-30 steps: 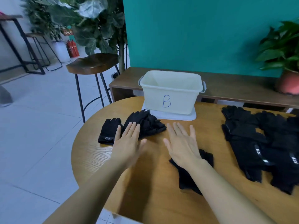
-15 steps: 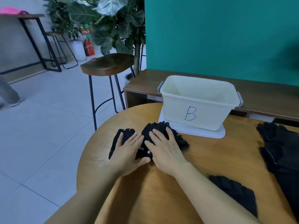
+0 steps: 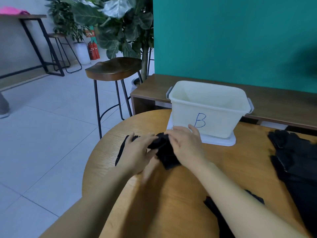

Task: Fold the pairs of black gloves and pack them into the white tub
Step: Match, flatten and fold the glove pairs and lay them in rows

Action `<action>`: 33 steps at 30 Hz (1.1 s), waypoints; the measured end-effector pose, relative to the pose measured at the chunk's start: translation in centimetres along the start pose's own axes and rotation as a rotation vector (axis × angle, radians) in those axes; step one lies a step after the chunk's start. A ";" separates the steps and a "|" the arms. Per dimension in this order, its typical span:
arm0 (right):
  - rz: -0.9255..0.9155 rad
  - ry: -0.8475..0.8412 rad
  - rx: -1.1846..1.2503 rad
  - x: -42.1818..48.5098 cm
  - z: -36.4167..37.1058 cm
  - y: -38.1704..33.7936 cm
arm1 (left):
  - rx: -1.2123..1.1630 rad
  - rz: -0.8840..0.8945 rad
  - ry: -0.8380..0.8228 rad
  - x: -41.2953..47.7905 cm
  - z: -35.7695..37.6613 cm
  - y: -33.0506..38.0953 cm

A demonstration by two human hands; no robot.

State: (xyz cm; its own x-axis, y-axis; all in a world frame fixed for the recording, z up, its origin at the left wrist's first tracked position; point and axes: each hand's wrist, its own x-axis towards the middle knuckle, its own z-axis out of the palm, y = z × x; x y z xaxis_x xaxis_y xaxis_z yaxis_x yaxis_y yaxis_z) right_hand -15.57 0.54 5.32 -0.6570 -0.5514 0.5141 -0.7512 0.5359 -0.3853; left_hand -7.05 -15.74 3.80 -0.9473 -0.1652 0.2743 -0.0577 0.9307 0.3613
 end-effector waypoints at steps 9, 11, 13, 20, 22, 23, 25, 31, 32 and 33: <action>0.496 -0.093 0.682 1.9 -11.9 -1.2 | -0.794 -0.066 0.035 1.6 -8.4 8.6; 0.533 -0.169 0.735 0.7 -14.3 -1.5 | -0.905 -0.071 -0.052 1.2 -9.2 10.6; 0.477 -0.222 0.729 -1.1 -15.7 -1.3 | -0.929 -0.050 -0.140 0.8 -9.4 12.3; 0.470 -0.146 0.626 -6.0 -19.7 0.6 | -0.980 -0.003 -0.199 -1.0 -8.2 17.2; 0.495 -0.179 0.566 -7.2 -20.0 1.2 | -0.931 -0.011 -0.229 -1.6 -7.5 18.2; 0.513 -0.204 0.530 -7.9 -20.0 1.5 | -0.883 -0.015 -0.256 -2.1 -7.0 18.6; 0.528 -0.201 0.513 -8.9 -20.1 2.1 | -0.866 -0.001 -0.286 -2.7 -6.3 19.0; 0.598 -0.180 0.571 -10.0 -20.5 2.4 | -0.917 0.001 -0.305 -2.7 -5.6 19.4; 0.607 -0.174 0.580 -10.2 -20.5 2.4 | -0.930 -0.004 -0.311 -2.7 -5.5 19.5; 0.612 -0.163 0.592 -10.3 -20.6 2.4 | -0.933 -0.010 -0.306 -2.7 -5.5 19.5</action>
State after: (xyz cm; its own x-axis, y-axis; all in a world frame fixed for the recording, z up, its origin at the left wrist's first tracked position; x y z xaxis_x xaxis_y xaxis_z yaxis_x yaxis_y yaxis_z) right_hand -9.28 20.67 14.85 -0.9233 -0.3839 -0.0126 -0.1424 0.3725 -0.9170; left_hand -3.87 1.11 14.98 -0.9965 0.0427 0.0718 0.0808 0.2764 0.9577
